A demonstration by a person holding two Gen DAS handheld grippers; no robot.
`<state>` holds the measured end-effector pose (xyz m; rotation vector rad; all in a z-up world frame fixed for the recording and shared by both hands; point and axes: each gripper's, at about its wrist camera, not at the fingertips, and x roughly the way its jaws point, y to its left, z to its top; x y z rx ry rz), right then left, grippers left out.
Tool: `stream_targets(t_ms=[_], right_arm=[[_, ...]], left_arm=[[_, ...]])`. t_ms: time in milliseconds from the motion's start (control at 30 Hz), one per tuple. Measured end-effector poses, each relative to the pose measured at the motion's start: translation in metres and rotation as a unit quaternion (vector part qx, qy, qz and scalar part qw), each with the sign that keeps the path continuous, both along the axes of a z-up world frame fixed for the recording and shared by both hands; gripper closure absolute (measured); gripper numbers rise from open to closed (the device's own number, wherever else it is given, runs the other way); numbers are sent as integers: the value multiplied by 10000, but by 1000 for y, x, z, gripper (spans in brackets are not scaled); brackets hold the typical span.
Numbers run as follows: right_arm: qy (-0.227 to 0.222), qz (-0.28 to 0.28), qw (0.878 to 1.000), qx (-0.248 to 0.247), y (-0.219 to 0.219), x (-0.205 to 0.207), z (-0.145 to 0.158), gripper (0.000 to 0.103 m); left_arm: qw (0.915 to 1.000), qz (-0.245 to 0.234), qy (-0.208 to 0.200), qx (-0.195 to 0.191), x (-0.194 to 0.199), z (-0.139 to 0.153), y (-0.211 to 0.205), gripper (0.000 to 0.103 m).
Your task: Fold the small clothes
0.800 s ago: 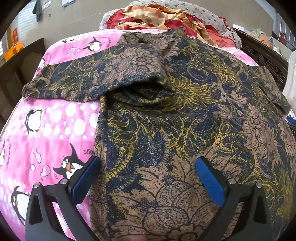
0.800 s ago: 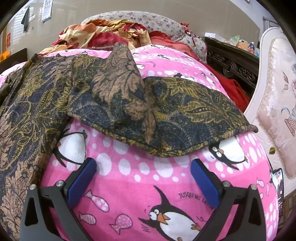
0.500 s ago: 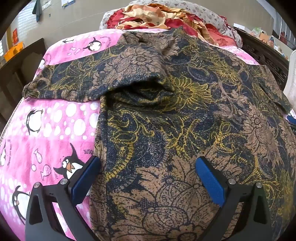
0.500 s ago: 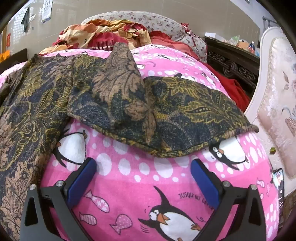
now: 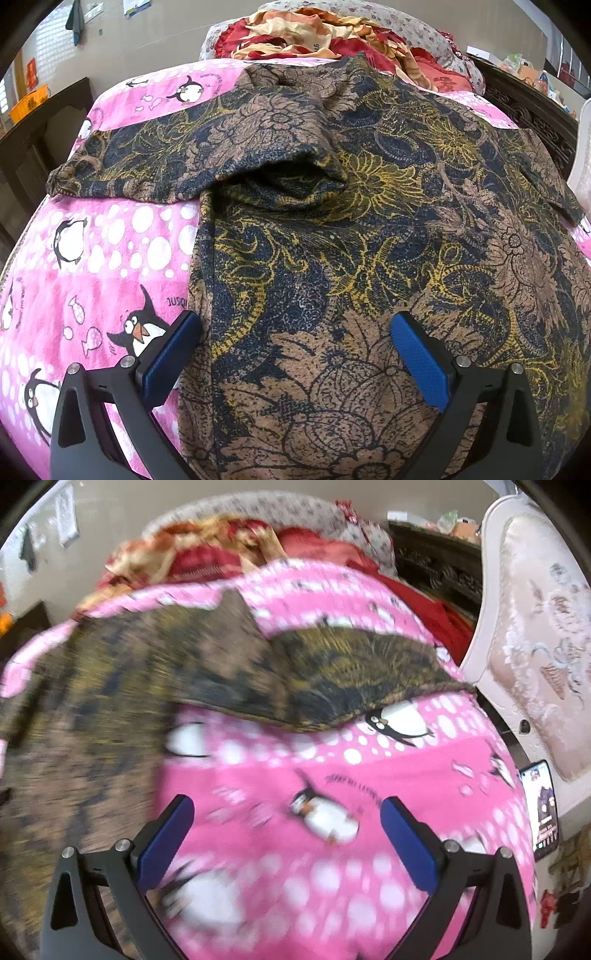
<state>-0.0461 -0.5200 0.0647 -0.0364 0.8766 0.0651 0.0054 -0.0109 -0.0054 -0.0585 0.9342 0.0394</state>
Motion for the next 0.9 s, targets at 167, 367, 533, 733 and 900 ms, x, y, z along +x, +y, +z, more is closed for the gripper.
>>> stream_targets(t_ms=[167,367,533,733,900], right_arm=[[-38,603,9948,815,62,-41,41,0],[-379,1450,9713,1847,170,-51,86,0],[-476,1276,9835,1187,224,-27,41,0],[136,1163,9921,-454,212,16,-53,0],[262,1137,9932,-55,198,15,-57,0]], left_arm=[[10000,-2,-26,-49,-3,4,6,14],[9998,-12,-76,-156,-10,7,14,15],[9998,-41,-92,-166,-16,8,17,15],[9998,-54,-92,-151,-20,10,18,15],[10000,-46,-43,-63,-19,10,16,15]])
